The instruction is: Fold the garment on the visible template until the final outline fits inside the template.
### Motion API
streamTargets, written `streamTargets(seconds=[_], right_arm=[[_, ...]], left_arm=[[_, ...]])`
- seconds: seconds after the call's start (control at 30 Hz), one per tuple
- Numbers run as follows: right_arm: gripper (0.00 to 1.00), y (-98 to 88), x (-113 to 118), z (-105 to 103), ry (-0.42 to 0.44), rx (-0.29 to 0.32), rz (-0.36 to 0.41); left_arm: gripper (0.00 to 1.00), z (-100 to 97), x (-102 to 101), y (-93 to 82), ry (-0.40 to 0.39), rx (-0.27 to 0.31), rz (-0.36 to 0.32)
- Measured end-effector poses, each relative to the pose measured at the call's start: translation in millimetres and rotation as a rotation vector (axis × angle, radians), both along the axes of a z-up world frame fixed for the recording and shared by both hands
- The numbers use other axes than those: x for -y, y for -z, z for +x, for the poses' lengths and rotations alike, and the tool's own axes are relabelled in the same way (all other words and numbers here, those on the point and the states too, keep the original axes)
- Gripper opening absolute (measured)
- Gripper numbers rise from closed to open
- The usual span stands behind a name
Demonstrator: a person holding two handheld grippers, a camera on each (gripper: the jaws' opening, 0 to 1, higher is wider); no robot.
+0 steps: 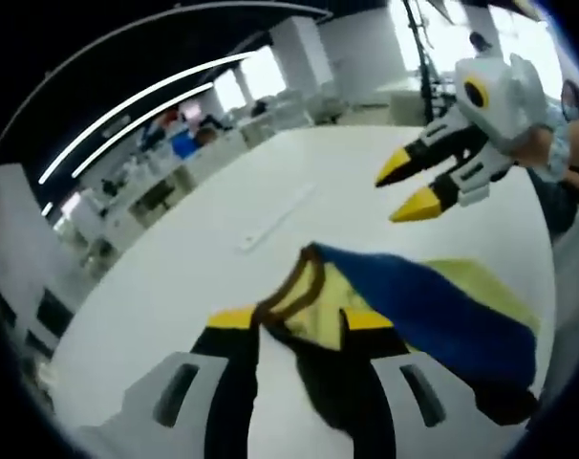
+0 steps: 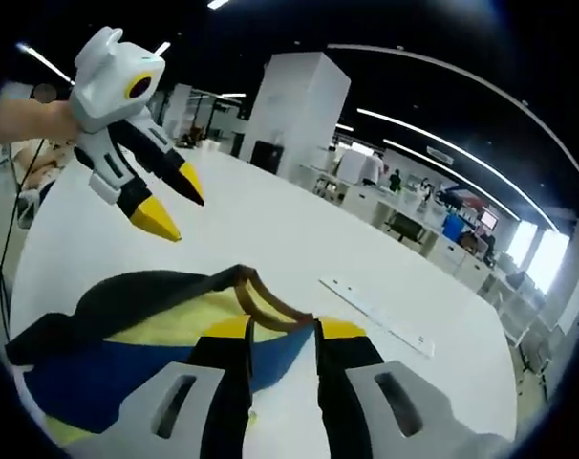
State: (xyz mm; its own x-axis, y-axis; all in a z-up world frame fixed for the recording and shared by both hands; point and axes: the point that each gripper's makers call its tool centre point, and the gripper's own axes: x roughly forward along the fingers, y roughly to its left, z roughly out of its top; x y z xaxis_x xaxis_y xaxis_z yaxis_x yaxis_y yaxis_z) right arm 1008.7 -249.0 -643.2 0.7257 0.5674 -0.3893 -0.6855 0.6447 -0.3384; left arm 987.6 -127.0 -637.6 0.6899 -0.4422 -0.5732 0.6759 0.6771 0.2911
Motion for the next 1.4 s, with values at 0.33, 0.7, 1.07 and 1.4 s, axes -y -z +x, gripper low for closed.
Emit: streamTargets(seconds=[0.33,0.7,1.07,1.4], right_arm=[[0.48,5.1,6.7,-10.4,0.029,-0.073,0.046],[0.67,-3.2,3.1,-30.0,-0.004,-0.103,0.089],[0.80,-16.0,10.0,-47.2,0.000,-0.088,0.115],[0.90,-26.5,14.0,-56.7,-0.007,-0.090,0.176]], left_arm=[[0.45,-15.0,9.8,-5.8,0.047,-0.022,-0.020],[0.58,-31.6,27.2,-24.5,0.100,0.009,-0.035],[0.73,-54.9,29.5,-25.1,0.133,-0.022,-0.069],[0.79,-81.0,25.4,-37.2,0.139,-0.004,-0.139]])
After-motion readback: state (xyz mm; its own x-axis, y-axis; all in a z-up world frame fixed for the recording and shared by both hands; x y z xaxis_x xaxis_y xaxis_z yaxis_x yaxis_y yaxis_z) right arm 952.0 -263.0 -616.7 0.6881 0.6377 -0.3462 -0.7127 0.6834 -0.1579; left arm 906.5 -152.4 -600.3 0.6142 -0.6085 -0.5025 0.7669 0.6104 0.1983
